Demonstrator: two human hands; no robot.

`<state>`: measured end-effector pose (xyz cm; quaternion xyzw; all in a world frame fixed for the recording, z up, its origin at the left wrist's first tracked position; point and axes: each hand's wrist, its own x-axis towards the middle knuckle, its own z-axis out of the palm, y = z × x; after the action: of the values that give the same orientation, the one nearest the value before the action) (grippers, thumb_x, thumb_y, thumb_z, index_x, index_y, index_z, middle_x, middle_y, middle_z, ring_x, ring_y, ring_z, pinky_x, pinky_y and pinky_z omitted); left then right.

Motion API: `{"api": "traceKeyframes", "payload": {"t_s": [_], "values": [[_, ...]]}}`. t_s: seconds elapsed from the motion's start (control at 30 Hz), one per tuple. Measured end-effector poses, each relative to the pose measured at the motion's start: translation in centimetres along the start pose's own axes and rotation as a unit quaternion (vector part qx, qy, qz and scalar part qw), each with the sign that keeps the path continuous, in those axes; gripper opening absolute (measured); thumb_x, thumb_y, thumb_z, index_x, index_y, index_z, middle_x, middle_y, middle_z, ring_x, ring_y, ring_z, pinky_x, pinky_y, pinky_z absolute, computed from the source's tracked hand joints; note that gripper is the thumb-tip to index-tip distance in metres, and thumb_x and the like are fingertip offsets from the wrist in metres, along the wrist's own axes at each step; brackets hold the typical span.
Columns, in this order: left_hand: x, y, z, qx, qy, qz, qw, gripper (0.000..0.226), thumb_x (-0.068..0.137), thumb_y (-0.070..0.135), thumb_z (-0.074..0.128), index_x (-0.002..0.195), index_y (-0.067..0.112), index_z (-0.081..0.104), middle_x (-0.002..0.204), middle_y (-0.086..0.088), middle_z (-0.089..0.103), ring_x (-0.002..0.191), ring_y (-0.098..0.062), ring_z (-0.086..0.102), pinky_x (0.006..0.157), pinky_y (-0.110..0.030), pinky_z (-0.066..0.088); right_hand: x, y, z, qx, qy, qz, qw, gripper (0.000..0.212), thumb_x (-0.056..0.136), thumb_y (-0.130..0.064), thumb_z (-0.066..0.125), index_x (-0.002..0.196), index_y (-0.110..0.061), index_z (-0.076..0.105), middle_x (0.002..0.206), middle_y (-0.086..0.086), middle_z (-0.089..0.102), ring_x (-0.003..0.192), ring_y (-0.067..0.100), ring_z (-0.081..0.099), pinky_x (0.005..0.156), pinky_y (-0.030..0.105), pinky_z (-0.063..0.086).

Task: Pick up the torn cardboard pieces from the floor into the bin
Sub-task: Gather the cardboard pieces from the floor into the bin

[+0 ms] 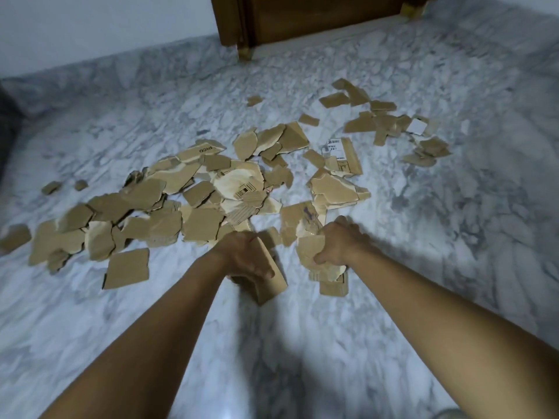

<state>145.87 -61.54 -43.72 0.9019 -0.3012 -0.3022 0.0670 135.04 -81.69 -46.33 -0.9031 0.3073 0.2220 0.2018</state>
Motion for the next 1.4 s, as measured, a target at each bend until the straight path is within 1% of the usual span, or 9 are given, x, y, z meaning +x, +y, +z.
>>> {"api": "traceKeyframes", "payload": {"t_s": [0.2,0.4,0.63,0.8,0.9,1.0,1.1,1.27,1.4], "values": [[-0.4,0.4,2.9,0.017,0.006,-0.038,0.999,0.065,0.063,0.035,0.075,0.120,0.016,0.051,0.109,-0.008,0.064,0.101,-0.031,0.065,0.089,-0.043,0.056,-1.0,0.2,0.8,0.131,0.047,-0.002,0.990,0.100,0.056,-0.032,0.095,0.134,-0.024,0.032,0.128,0.010,0.049,0.115,0.031,0.054,0.091,0.041,0.050],[-0.9,-0.3,2.5,0.049,-0.048,-0.055,0.996,0.093,0.064,0.067,0.076,0.134,0.012,0.048,0.139,-0.008,0.051,0.128,-0.028,0.049,0.104,-0.034,0.044,-1.7,0.9,-0.8,0.302,0.029,0.023,0.953,0.093,0.052,-0.027,0.099,0.132,-0.013,0.053,0.125,0.000,0.057,0.111,0.017,0.057,0.083,0.026,0.051],[-1.3,0.0,-0.3,-0.038,0.000,-0.009,0.999,0.066,0.058,0.043,0.085,0.111,0.011,0.062,0.105,-0.009,0.068,0.095,-0.025,0.065,0.078,-0.032,0.056,-2.5,3.5,-4.7,0.337,0.029,0.028,0.941,0.064,0.058,-0.024,0.096,0.111,-0.014,0.062,0.108,0.001,0.067,0.096,0.019,0.065,0.068,0.026,0.049],[-0.7,-0.6,-2.3,-0.126,-0.041,0.014,0.991,0.028,0.053,0.040,0.084,0.062,0.016,0.071,0.063,0.002,0.068,0.065,-0.019,0.064,0.065,-0.032,0.052,-4.1,3.7,-4.8,0.269,-0.047,0.028,0.962,0.057,0.057,-0.030,0.096,0.094,-0.014,0.057,0.097,0.002,0.065,0.088,0.018,0.063,0.060,0.027,0.047],[-0.7,-0.5,-2.6,-0.029,-0.080,-0.018,0.996,0.050,0.052,0.048,0.077,0.087,0.012,0.072,0.089,-0.005,0.071,0.084,-0.021,0.066,0.070,-0.029,0.051,-4.3,2.9,-2.9,0.232,-0.058,0.032,0.971,0.054,0.052,-0.033,0.098,0.086,-0.010,0.064,0.093,0.004,0.070,0.089,0.020,0.068,0.063,0.026,0.050],[-1.5,0.9,-0.6,0.066,-0.060,-0.017,0.996,0.070,0.073,0.047,0.073,0.129,0.009,0.056,0.116,-0.011,0.065,0.109,-0.027,0.062,0.079,-0.026,0.047,-3.9,1.7,0.3,0.164,-0.039,0.044,0.985,0.074,0.056,-0.037,0.094,0.116,-0.010,0.060,0.119,0.009,0.063,0.108,0.026,0.064,0.082,0.029,0.055],[-1.5,2.3,1.7,0.081,-0.024,0.017,0.996,0.089,0.069,0.053,0.074,0.146,0.034,0.035,0.135,-0.004,0.057,0.123,-0.025,0.057,0.097,-0.025,0.046,-3.5,0.7,2.1,0.144,0.007,0.054,0.988,0.074,0.060,-0.033,0.091,0.123,-0.013,0.057,0.127,0.012,0.059,0.112,0.028,0.061,0.087,0.032,0.055],[-1.2,3.9,2.2,0.096,-0.028,-0.005,0.995,0.071,0.079,0.044,0.072,0.139,0.014,0.047,0.145,-0.002,0.049,0.126,-0.020,0.054,0.101,-0.027,0.042,-3.3,0.9,1.9,0.194,-0.030,0.065,0.978,0.087,0.070,-0.022,0.089,0.142,-0.011,0.042,0.137,0.010,0.056,0.125,0.029,0.056,0.096,0.033,0.052],[-0.8,3.3,2.5,0.038,-0.006,-0.029,0.999,0.062,0.065,0.042,0.075,0.112,0.005,0.058,0.111,-0.008,0.065,0.091,-0.023,0.062,0.070,-0.024,0.046,-3.3,1.7,0.7,0.238,-0.029,0.050,0.970,0.085,0.070,-0.020,0.089,0.139,-0.012,0.040,0.134,0.008,0.054,0.123,0.027,0.053,0.089,0.029,0.048]]}}
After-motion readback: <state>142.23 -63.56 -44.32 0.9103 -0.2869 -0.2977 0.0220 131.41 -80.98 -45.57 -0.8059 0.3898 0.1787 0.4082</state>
